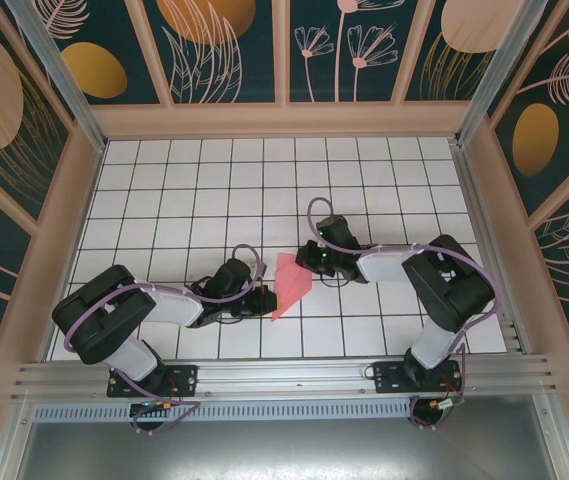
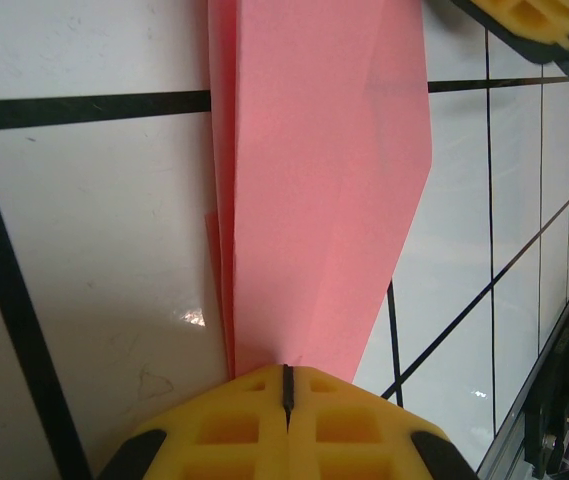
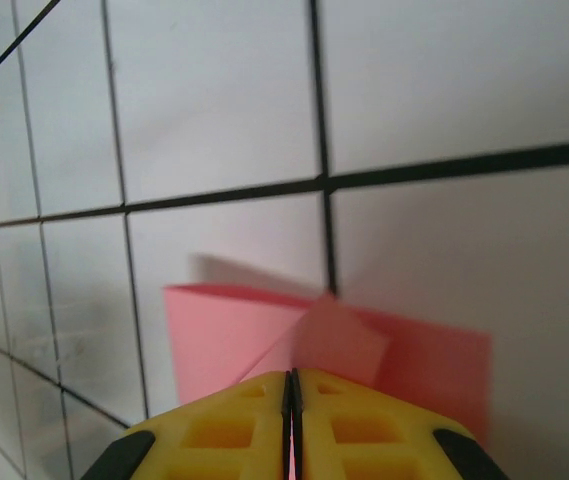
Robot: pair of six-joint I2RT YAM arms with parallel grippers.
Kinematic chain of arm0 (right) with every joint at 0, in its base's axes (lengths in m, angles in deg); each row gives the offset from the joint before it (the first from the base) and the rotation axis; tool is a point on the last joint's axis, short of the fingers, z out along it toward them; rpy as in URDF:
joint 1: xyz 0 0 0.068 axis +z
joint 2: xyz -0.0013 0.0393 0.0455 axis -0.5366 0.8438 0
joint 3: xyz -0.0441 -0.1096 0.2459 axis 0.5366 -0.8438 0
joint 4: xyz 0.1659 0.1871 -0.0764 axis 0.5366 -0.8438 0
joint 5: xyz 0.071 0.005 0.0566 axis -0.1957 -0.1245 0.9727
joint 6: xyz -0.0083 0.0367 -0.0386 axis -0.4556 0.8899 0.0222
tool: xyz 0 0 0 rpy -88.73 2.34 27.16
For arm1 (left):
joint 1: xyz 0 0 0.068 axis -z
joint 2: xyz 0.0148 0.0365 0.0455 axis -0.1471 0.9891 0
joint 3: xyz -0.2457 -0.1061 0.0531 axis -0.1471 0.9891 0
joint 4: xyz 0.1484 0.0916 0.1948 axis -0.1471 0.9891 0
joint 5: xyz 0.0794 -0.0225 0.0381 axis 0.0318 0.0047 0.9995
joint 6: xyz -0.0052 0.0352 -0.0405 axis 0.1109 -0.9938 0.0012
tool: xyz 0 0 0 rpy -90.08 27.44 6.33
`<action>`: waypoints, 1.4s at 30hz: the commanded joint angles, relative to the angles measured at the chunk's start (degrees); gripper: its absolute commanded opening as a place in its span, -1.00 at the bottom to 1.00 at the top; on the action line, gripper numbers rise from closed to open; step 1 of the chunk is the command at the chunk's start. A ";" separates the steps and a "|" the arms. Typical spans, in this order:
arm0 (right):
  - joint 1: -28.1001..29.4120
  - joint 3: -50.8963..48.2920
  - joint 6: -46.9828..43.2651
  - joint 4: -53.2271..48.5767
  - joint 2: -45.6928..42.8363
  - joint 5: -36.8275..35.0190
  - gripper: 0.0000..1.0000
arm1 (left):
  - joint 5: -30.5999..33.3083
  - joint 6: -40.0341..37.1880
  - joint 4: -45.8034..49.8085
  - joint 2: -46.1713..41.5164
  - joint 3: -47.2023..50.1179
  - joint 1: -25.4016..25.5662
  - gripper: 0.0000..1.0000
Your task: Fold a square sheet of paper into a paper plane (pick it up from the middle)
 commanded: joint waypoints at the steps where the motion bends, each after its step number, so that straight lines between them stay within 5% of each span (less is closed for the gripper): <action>1: -2.83 -0.84 -2.10 2.50 2.45 0.51 -0.74 | 3.41 -1.54 12.61 5.32 3.65 0.57 -1.00; 20: -10.22 6.30 -7.57 -5.86 1.94 2.28 -0.71 | 3.54 -1.64 12.07 6.87 3.55 0.50 -1.00; 28: -3.26 1.36 -3.26 0.10 -6.50 6.23 -0.70 | 3.60 -1.60 12.15 6.18 3.11 0.60 -1.00; 34: 2.92 0.15 -1.45 2.42 -4.45 7.83 -0.70 | 3.54 -1.44 11.83 5.83 3.02 0.59 -1.00; 42: 3.35 -3.00 -0.90 2.41 1.16 6.06 -0.73 | 3.46 -1.76 12.83 5.07 1.91 0.57 -1.00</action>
